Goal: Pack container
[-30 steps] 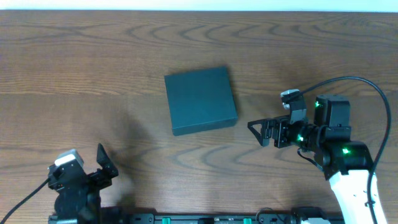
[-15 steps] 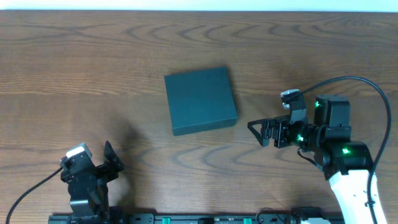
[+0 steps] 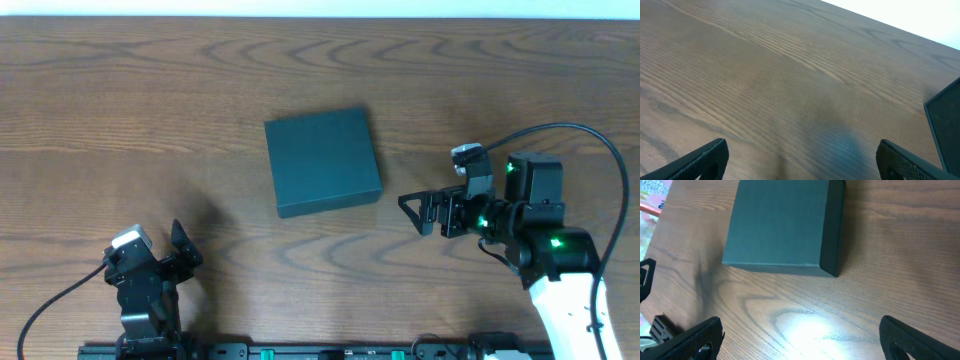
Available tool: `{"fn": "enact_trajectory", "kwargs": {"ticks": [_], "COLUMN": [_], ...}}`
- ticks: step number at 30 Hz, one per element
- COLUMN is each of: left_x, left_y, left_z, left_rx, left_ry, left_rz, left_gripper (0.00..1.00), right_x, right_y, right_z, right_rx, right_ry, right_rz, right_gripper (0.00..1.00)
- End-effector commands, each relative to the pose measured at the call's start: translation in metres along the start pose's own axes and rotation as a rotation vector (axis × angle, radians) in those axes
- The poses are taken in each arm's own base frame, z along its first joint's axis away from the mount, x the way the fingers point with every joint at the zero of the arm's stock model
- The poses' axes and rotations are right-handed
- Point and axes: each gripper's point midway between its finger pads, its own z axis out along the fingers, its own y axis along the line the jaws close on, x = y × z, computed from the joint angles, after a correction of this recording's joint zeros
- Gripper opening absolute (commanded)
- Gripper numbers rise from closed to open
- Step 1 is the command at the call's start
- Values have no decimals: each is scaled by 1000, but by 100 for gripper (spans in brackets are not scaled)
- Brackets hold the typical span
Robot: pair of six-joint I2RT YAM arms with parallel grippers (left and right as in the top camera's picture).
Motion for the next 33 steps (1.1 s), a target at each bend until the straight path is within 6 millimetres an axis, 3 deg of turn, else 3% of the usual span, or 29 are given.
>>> {"fn": "enact_trajectory", "kwargs": {"ticks": [1,27,30,33], "left_x": [6,6,6,6], "left_y": [4,4,4,4], "left_z": [3,3,3,3], "left_rx": [-18,-18,-18,-18], "left_ry": [7,8,8,8], "left_rz": [-6,-6,-6,-6], "left_gripper": [95,95,95,95], "right_x": [-6,-4,-5,-9], "right_y": [2,4,9,23], "right_z": [-4,-3,-11,-34], "right_rx": [-3,-4,16,13], "right_ry": [-20,-16,-46,-137], "right_rz": [-3,-11,-46,-103], "right_gripper": [99,99,99,99]}}
